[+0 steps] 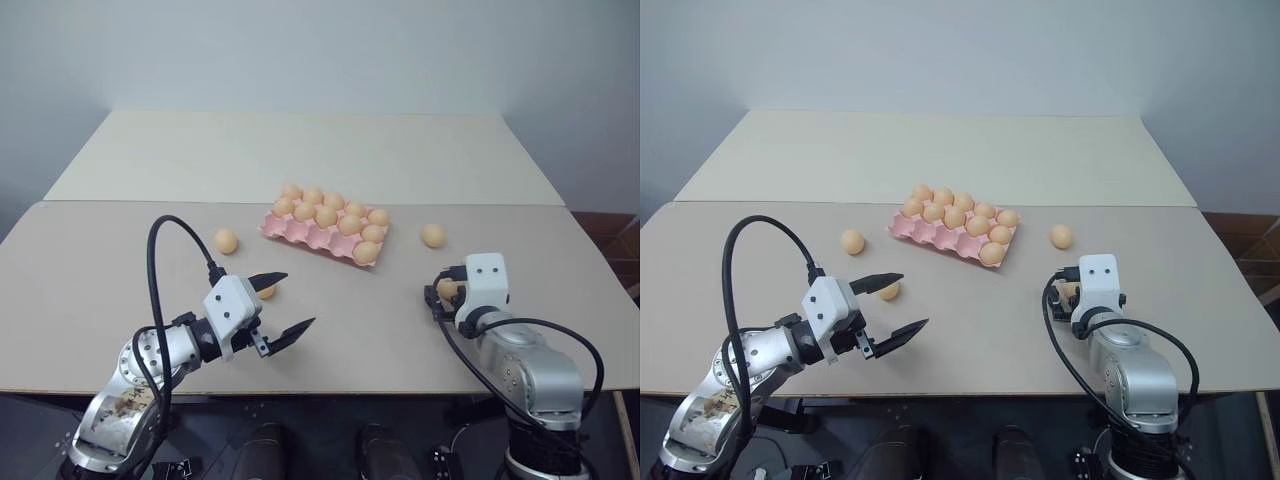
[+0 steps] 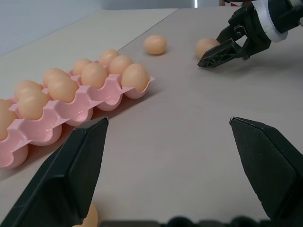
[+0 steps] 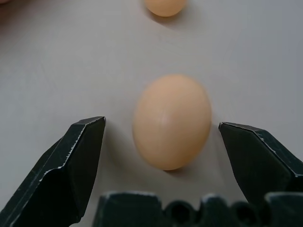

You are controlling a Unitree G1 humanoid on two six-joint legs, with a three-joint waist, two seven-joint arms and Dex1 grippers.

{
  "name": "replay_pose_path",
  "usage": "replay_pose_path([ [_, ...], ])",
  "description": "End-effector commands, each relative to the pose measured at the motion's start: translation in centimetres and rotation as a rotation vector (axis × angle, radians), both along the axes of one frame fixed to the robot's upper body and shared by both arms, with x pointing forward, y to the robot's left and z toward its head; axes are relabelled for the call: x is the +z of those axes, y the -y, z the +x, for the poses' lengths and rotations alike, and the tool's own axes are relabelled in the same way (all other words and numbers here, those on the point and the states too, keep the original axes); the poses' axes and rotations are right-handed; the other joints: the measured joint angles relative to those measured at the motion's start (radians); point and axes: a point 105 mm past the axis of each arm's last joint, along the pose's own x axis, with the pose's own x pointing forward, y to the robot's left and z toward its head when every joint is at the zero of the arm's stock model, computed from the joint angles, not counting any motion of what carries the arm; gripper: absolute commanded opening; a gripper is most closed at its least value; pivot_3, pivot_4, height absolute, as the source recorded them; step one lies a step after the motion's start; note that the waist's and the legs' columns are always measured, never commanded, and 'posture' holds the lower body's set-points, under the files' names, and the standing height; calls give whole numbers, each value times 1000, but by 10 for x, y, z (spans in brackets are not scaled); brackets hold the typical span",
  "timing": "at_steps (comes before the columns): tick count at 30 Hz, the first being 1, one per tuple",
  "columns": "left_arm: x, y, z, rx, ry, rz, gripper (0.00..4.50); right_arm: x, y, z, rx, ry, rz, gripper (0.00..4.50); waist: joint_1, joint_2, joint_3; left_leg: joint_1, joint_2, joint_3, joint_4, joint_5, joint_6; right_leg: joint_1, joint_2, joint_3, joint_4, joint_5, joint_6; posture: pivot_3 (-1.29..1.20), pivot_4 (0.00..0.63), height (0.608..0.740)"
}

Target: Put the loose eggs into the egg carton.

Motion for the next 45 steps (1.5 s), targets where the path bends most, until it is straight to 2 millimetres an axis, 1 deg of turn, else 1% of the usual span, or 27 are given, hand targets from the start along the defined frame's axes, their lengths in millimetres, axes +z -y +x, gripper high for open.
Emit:
replay_pose_path([
  [1, 8, 6, -8, -71, 13, -36, 4457, 15, 3, 6, -8, 70, -18, 4500, 0, 0, 0, 0, 0, 0, 0, 0, 0, 0, 0, 0, 0, 0, 0, 0, 150, 740],
  [4, 7, 6, -11, -99, -40, -66, 4457, 16, 3, 8, -11, 82, -12, 4500, 0, 0, 0, 0, 0, 0, 0, 0, 0, 0, 0, 0, 0, 0, 0, 0, 150, 740],
  [6, 4, 5, -14, -129, -67, -45, 4457, 17, 2, 10, -12, 89, -8, 4500, -1, 0, 0, 0, 0, 0, 0, 0, 0, 0, 0, 0, 0, 0, 0, 0, 150, 740],
  [7, 3, 4, -14, -138, -75, -35, 4500, 17, 2, 11, -11, 90, -8, 4115, -1, 0, 0, 0, 0, 0, 0, 0, 0, 0, 0, 0, 0, 0, 0, 0, 150, 740],
  [8, 2, 3, -14, -140, -76, -29, 4500, 17, 2, 11, -11, 90, -8, 3895, -1, 0, 0, 0, 0, 0, 0, 0, 0, 0, 0, 0, 0, 0, 0, 0, 150, 740],
  [9, 2, 3, -13, -139, -74, -26, 4500, 17, 2, 11, -10, 90, -8, 3530, -1, 0, 0, 0, 0, 0, 0, 0, 0, 0, 0, 0, 0, 0, 0, 0, 150, 740],
  [10, 2, 2, -12, -138, -73, -26, 4500, 17, 2, 11, -11, 90, -9, 3263, -1, 0, 0, 0, 0, 0, 0, 0, 0, 0, 0, 0, 0, 0, 0, 0, 150, 740],
  [13, 2, 1, -9, -127, -64, -24, 4500, 17, 2, 12, -10, 93, -8, 2177, -1, 0, 0, 0, 0, 0, 0, 0, 0, 0, 0, 0, 0, 0, 0, 0, 150, 740],
  [14, 2, 1, -8, -121, -63, -23, 4500, 18, 1, 12, -8, 99, -9, 1935, -1, 0, 0, 0, 0, 0, 0, 0, 0, 0, 0, 0, 0, 0, 0, 0, 150, 740],
  [16, 2, -2, -6, -91, -65, -31, 4500, 22, -1, 10, 10, 123, -13, 1739, -1, 0, 0, 0, 0, 0, 0, 0, 0, 0, 0, 0, 0, 0, 0, 0, 150, 740],
  [17, 2, -4, -6, -79, -66, -35, 4500, 24, -2, 9, 18, 133, -16, 1687, -1, 0, 0, 0, 0, 0, 0, 0, 0, 0, 0, 0, 0, 0, 0, 0, 150, 740],
  [19, 3, -13, -3, -23, -63, -36, 4500, 37, -15, 5, 87, 188, -22, 1668, -1, 0, 0, 0, 0, 0, 0, 0, 0, 0, 0, 0, 0, 0, 0, 0, 150, 740],
  [20, 3, -17, -3, 0, -66, -35, 4500, 45, -24, 3, 129, 216, -23, 1668, -2, 0, 0, -1, 0, 0, 0, 0, 0, -1, 0, 0, 0, 0, 0, 0, 150, 740],
  [22, 1, -26, -3, 34, -77, -13, 4500, 59, -47, -2, 237, 265, -17, 1667, -6, 0, 0, -1, 1, 0, 0, 0, 0, -1, 1, 0, 0, 0, 0, 0, 150, 740],
  [25, -3, -33, -6, 46, -96, 31, 4500, 74, -79, -6, 374, 318, 1, 1667, -7, 1, 0, 0, 2, -1, -1, 0, 0, -1, 1, 0, 0, 0, 0, 0, 150, 740],
  [28, -2, -37, -5, 65, -98, 28, 4500, 85, -100, 2, 420, 357, 23, 1667, -5, 0, 0, 1, 2, -1, -1, 0, 0, -1, 1, 0, 0, 0, 0, 0, 150, 740],
  [33, -5, -42, 0, 94, -87, 80, 4500, 89, -124, 23, 437, 369, 46, 1666, -1, 0, 0, 0, 1, 0, -1, 0, 0, -1, 1, 0, 0, 0, 0, 0, 150, 740],
  [37, -3, -42, 4, 103, -82, 62, 4500, 86, -142, 34, 478, 362, 36, 1666, -2, 1, 1, -1, 1, 0, -1, 0, 0, -2, 1, 0, 0, 0, 0, 0, 150, 740],
  [41, 0, -42, 8, 108, -67, 59, 4500, 81, -155, 45, 501, 356, 22, 1666, -2, 1, 1, -1, 1, 0, -1, 0, 0, -2, 1, 0, 0, 0, 0, 0, 150, 740],
  [45, 0, -41, 9, 107, -61, 57, 4500, 77, -163, 50, 532, 350, 7, 1666, -3, 1, 1, -1, 1, 0, -1, 0, 0, -2, 1, 0, 0, 0, 0, 0, 150, 740],
])
